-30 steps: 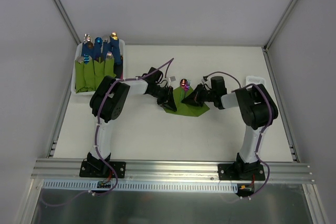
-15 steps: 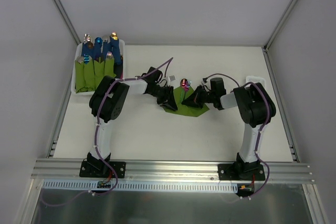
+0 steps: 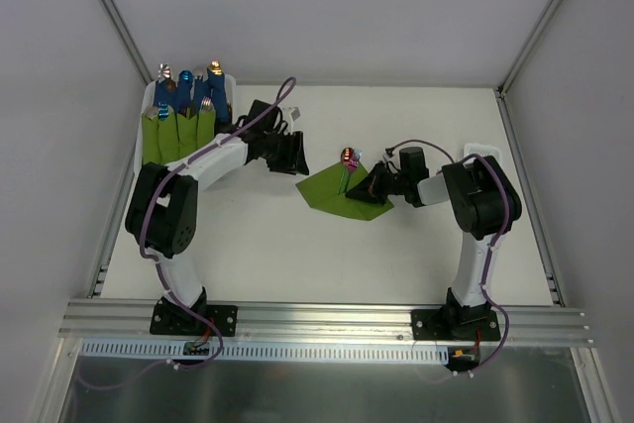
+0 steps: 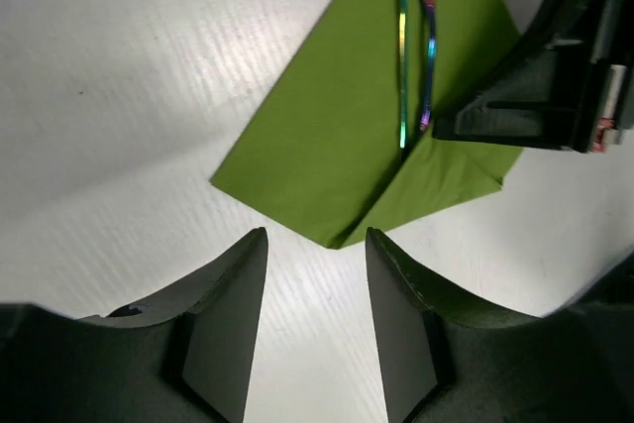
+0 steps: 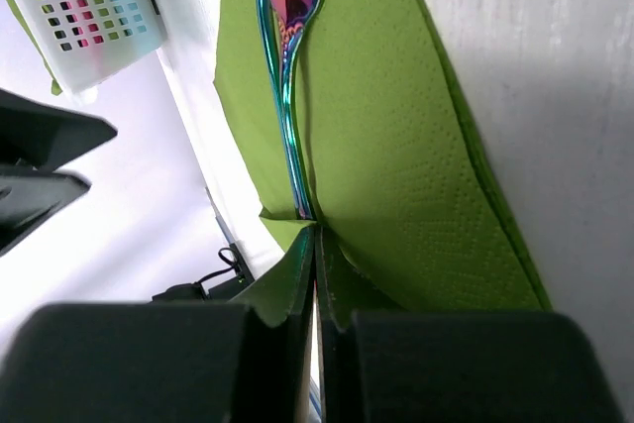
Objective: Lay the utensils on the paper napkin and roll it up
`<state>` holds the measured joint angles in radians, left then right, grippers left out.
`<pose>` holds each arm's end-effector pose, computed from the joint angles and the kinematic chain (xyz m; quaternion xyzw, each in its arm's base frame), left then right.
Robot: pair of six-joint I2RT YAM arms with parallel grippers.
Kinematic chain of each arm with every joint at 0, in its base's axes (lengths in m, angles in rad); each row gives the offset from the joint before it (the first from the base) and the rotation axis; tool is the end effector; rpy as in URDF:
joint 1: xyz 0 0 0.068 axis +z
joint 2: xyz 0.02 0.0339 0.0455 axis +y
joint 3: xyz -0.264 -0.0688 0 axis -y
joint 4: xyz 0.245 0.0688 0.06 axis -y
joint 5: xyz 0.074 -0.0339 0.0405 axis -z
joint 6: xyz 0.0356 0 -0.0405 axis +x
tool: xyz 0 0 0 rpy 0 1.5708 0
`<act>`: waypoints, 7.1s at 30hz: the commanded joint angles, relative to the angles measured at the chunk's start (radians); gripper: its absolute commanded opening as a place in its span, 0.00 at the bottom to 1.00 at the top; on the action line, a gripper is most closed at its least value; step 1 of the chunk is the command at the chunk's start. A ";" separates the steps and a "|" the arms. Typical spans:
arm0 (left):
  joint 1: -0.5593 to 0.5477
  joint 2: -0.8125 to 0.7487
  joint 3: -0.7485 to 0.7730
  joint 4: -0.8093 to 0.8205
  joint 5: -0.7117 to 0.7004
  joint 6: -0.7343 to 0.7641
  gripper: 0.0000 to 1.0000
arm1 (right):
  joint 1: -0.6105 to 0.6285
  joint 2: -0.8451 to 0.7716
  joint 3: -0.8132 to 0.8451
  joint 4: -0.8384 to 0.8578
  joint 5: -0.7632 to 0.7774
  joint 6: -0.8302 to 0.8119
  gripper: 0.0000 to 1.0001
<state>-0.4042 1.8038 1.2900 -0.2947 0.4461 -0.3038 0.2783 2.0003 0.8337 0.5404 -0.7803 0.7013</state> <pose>0.3591 -0.1703 0.2255 0.1276 0.9000 -0.3184 0.2691 0.3411 0.1235 0.0937 0.0037 0.8416 0.4968 0.2119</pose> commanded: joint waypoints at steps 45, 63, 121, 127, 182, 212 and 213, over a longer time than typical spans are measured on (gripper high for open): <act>-0.136 0.276 0.126 -0.098 -0.431 0.014 0.10 | 0.009 -0.008 0.104 -0.141 0.035 -0.075 0.02; -0.131 0.097 0.124 -0.028 0.020 -0.121 0.00 | 0.013 -0.006 0.113 -0.195 0.053 -0.115 0.01; -0.179 0.457 0.140 0.555 0.365 -0.529 0.00 | -0.083 -0.279 0.102 -0.649 0.228 -0.318 0.12; -0.186 0.459 0.157 0.557 0.355 -0.537 0.00 | -0.082 -0.261 0.099 -0.684 0.277 -0.358 0.11; -0.137 0.261 0.209 0.447 0.391 -0.442 0.36 | -0.025 -0.137 0.073 -0.546 0.273 -0.261 0.00; -0.174 0.293 0.152 0.304 0.200 -0.176 0.27 | -0.059 -0.075 0.091 -0.504 0.220 -0.249 0.01; -0.173 0.296 0.143 0.304 0.206 -0.179 0.26 | -0.059 -0.075 0.091 -0.502 0.217 -0.247 0.01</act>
<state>-0.5705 2.1708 1.4590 0.0425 0.6765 -0.5385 0.2249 1.8839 0.9199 0.0551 -0.6426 0.4679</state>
